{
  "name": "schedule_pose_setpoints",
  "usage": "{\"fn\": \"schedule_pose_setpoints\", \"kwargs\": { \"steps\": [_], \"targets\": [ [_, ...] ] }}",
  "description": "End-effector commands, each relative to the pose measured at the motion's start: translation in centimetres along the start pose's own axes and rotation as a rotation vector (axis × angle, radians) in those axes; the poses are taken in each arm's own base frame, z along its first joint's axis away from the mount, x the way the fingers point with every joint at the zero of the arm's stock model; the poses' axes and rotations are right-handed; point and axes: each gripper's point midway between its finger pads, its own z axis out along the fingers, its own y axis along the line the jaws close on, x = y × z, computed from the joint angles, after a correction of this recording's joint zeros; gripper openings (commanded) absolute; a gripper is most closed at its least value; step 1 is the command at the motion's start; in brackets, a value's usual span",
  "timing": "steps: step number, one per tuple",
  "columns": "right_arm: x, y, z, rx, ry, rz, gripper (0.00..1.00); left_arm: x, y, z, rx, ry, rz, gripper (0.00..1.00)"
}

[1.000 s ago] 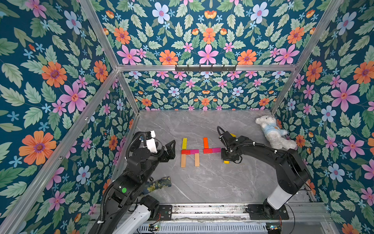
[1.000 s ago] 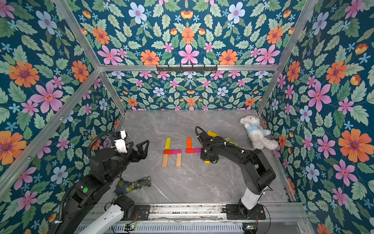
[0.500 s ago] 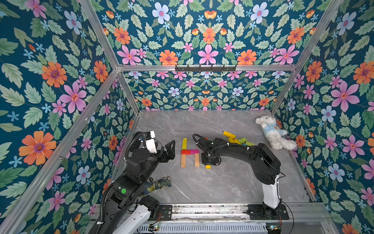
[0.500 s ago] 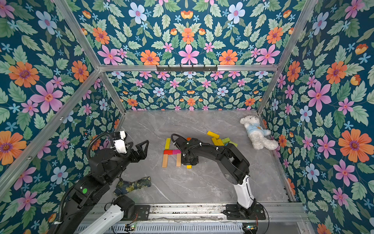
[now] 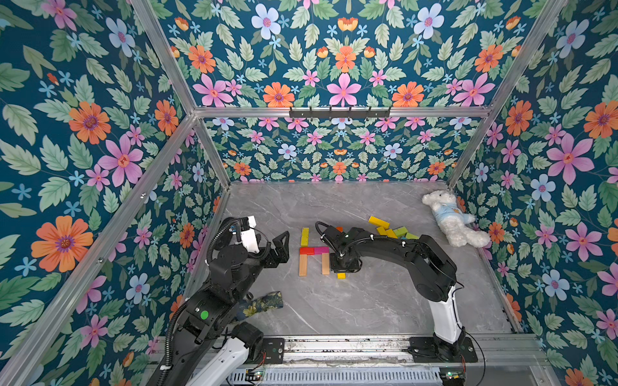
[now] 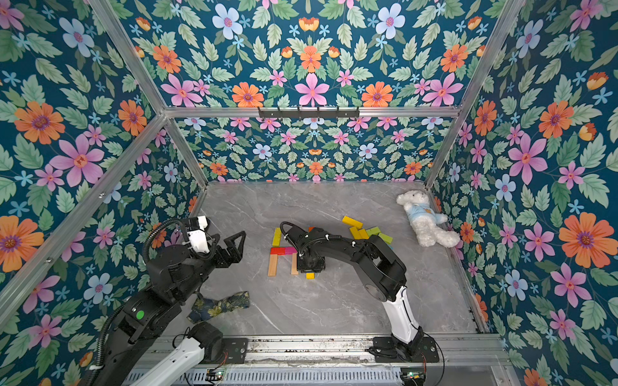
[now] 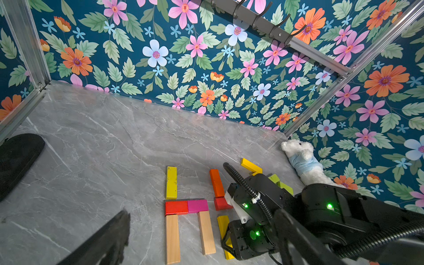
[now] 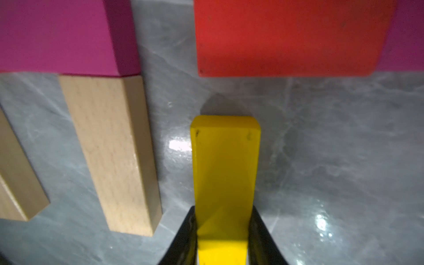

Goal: Assemble the letter h with building blocks
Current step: Assemble the building block at the center of the board.

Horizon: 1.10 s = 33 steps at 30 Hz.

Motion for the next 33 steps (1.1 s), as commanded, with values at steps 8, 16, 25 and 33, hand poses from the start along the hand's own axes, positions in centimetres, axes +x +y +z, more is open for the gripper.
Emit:
{"fn": "schedule_pose_setpoints", "kwargs": {
  "steps": [8, 16, 25, 33],
  "targets": [
    [-0.51, -1.01, 0.2, 0.036, -0.006, 0.017, 0.0, -0.2, 0.19, -0.31, -0.013, -0.001, 0.017, 1.0],
    [-0.86, -0.81, 0.34, 0.031, -0.01, 0.017, 0.0, -0.19, 0.21, -0.31, -0.013, -0.001, 0.017, 1.0],
    [-1.06, -0.92, 0.59, 0.042, -0.012, 0.019, 0.01, -0.16, 0.21, -0.34, -0.014, 0.002, 0.019, 1.0],
    [-1.13, -0.95, 0.66, 0.043, -0.014, 0.021, 0.13, -0.16, 0.19, -0.36, -0.012, 0.002, 0.018, 0.99]
  ]
}}
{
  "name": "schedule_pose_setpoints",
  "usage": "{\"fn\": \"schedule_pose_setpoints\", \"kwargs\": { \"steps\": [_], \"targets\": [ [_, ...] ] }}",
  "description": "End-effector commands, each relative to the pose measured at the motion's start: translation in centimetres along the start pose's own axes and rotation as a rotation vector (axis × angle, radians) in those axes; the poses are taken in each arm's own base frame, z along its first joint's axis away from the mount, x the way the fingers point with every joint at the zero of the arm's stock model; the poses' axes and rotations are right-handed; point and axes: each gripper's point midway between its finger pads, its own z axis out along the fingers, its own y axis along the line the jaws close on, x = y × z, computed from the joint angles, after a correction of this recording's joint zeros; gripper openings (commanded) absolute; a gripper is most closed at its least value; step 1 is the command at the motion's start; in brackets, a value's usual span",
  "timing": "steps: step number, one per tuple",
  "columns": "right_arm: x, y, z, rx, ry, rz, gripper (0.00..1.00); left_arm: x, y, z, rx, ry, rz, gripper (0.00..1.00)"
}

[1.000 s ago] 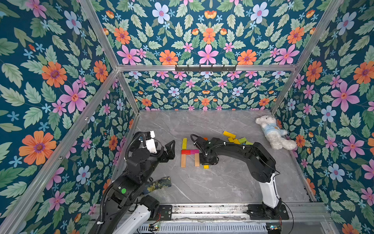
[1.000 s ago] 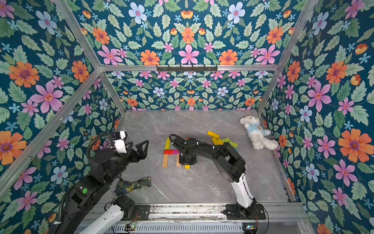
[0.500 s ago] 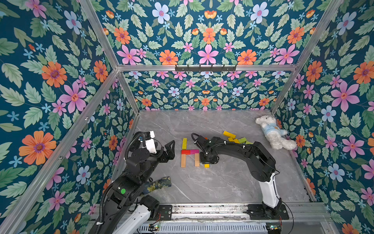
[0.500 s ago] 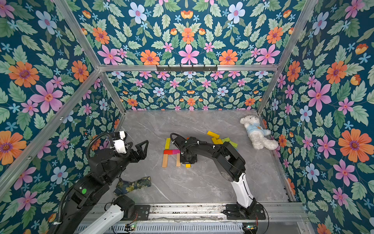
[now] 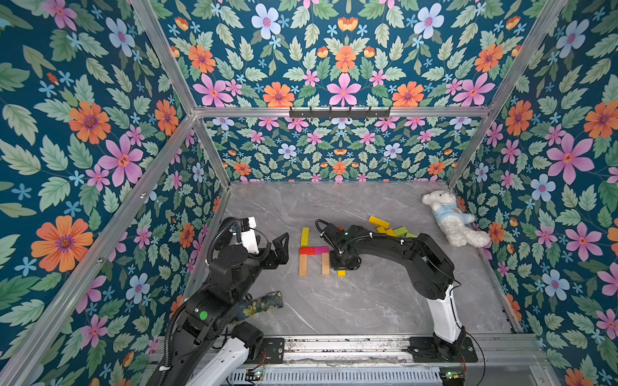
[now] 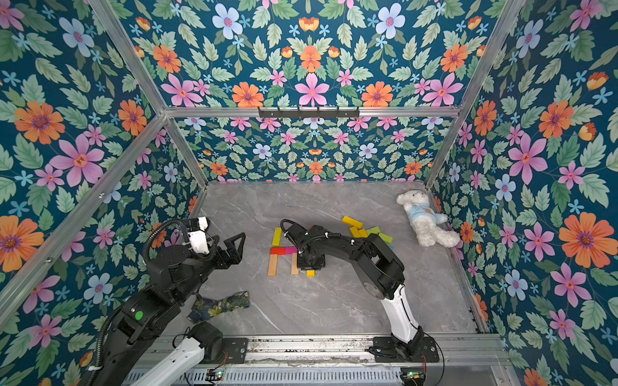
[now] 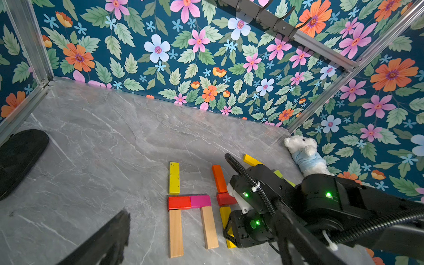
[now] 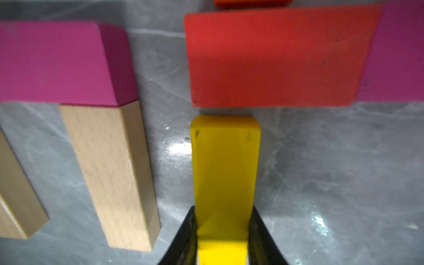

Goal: Assemble the letter h with building blocks
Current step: Assemble the building block at the center of the board.

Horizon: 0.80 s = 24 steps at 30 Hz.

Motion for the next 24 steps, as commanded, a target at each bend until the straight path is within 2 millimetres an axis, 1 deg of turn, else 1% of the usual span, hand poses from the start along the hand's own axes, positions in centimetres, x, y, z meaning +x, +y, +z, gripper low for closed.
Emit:
{"fn": "schedule_pose_setpoints", "kwargs": {
  "steps": [1, 6, 9, 12, 15, 18, 19, 21, 24],
  "targets": [
    [-0.1, -0.3, 0.3, 0.019, -0.004, 0.011, 0.14, -0.6, -0.1, -0.2, -0.001, -0.019, 0.009, 1.0],
    [-0.4, -0.2, 0.2, 0.013, -0.015, 0.012, 0.2, -0.7, -0.1, -0.3, 0.001, -0.022, 0.009, 1.0],
    [-0.7, 0.0, -0.3, -0.001, -0.039, 0.012, 0.29, -0.7, -0.1, -0.3, 0.0, -0.02, 0.009, 1.0],
    [-1.2, 0.0, -1.5, -0.017, -0.08, 0.005, 0.39, -0.7, -0.1, -0.4, 0.0, -0.017, 0.009, 1.0],
    [-1.5, -0.2, -3.6, -0.045, -0.136, 0.003, 0.47, -0.6, -0.6, -0.2, 0.022, -0.002, 0.01, 1.0],
    [-1.8, -1.4, -5.6, -0.058, -0.19, 0.008, 0.59, 0.0, -1.3, 0.4, 0.054, 0.041, 0.018, 1.0],
    [-1.9, -1.9, -5.9, -0.058, -0.189, 0.013, 0.61, 0.3, -1.6, 0.6, 0.065, 0.058, 0.021, 0.99],
    [-2.0, -3.2, -6.3, -0.057, -0.172, 0.034, 0.62, 1.0, -2.4, 1.2, 0.101, 0.097, 0.027, 1.0],
    [-2.6, -6.6, -6.6, -0.062, -0.158, 0.093, 0.61, 2.7, -4.5, 2.4, 0.208, 0.189, 0.034, 0.99]
  ]
}}
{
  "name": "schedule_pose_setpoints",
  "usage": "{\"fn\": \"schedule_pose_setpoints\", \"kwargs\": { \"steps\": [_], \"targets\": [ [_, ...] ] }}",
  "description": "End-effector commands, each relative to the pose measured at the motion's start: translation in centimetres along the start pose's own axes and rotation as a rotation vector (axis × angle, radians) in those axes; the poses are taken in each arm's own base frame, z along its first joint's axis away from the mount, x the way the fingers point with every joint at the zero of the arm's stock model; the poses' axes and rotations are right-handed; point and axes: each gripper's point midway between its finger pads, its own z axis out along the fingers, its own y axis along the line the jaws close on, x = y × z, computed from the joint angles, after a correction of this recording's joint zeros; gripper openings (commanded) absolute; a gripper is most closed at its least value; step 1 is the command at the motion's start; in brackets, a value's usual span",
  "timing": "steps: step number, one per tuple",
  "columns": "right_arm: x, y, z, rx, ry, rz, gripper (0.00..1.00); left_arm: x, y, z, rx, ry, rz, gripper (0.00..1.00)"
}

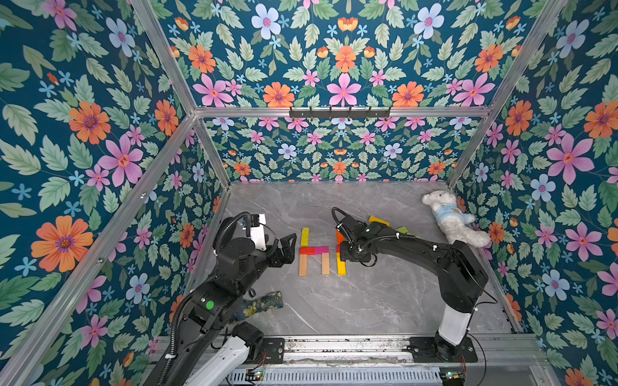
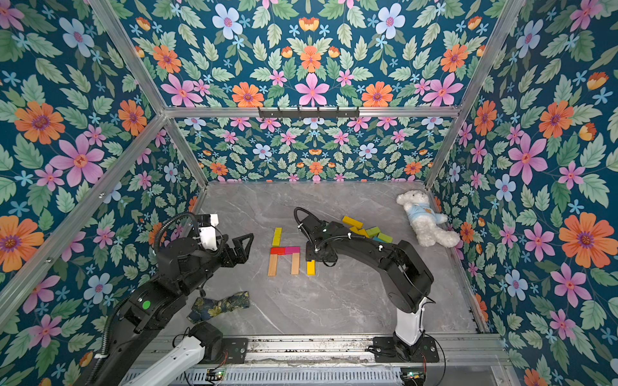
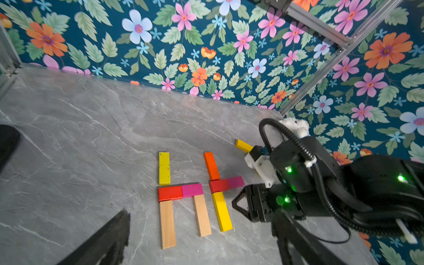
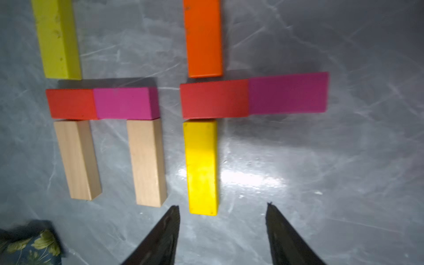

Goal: Assemble the letter h with building blocks
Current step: Assemble the building block at the center of the board, then pick up the building block from the center of the board.

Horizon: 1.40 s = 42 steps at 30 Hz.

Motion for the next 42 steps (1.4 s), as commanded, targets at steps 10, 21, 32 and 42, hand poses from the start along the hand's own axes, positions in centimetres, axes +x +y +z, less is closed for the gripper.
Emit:
{"fn": "schedule_pose_setpoints", "kwargs": {
  "steps": [10, 21, 32, 42],
  "targets": [
    [-6.1, -11.9, 0.7, 0.04, 0.006, 0.134, 0.6, 7.7, -5.1, 5.1, 0.296, 0.394, -0.012, 0.99],
    [-11.5, -16.7, 1.9, 0.1, -0.078, 0.276, 0.62, 10.7, -6.9, 8.4, 0.233, 0.434, 0.047, 0.99],
    [-9.8, -19.5, 2.8, 0.105, -0.052, 0.315, 0.47, 9.1, -8.6, 11.5, 0.247, 0.397, 0.003, 0.99],
    [-8.7, -16.2, 4.5, -0.089, -0.036, 0.334, 0.53, 8.8, -9.2, 12.2, 0.251, 0.392, -0.011, 0.99]
  ]
}}
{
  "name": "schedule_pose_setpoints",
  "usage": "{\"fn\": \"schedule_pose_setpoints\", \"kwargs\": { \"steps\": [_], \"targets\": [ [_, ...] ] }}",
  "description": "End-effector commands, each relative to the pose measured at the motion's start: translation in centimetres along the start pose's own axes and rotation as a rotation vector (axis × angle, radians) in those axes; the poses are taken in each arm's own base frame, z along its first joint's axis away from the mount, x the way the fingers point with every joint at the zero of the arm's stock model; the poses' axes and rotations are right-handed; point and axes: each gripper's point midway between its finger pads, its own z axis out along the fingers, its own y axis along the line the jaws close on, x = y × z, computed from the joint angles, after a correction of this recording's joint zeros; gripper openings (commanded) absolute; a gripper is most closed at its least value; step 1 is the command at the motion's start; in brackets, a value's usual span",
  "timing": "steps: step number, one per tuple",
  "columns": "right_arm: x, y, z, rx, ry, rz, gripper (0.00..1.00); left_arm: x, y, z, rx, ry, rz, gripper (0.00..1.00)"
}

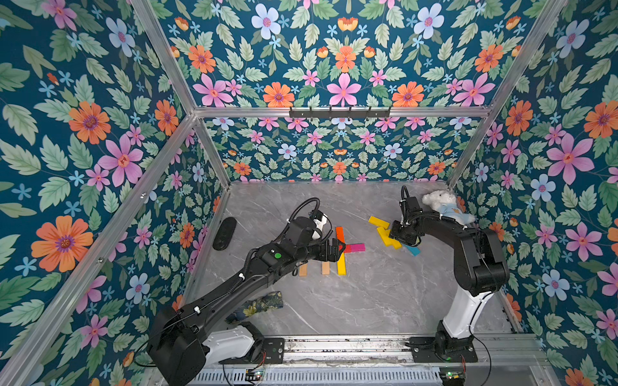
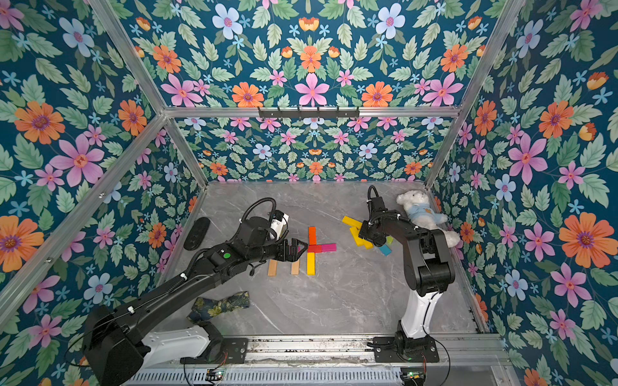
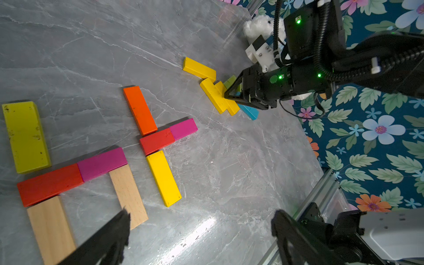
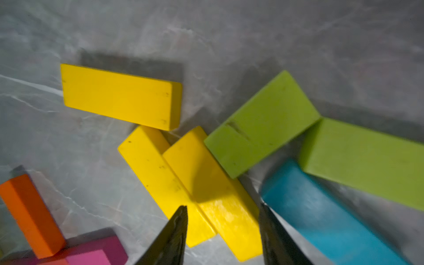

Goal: Assemble the letter h with building blocks
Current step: Pick up the building block from the center of the board.

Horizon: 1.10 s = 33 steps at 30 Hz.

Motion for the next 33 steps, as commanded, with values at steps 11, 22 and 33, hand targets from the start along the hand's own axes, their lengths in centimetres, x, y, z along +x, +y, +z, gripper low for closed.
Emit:
{"fn": "schedule_pose_setpoints", "kwargs": {
  "steps": [11, 22, 33],
  "targets": [
    [2.2, 2.0, -3.8, -0.055, -0.137, 0.041, 0.56, -5.2, -0.2, 5.4, -0.094, -0.048, 0.046, 0.95],
    [4.8, 1.6, -8.0, -0.179, -0.221, 0.077, 0.55, -5.7, 3.8, 20.4, -0.275, 0.14, 0.28, 0.91],
    [4.7, 1.8, -10.4, -0.229, -0.282, 0.059, 0.57, 0.9, 4.3, 24.8, -0.318, 0.355, 0.425, 0.92]
  ]
}}
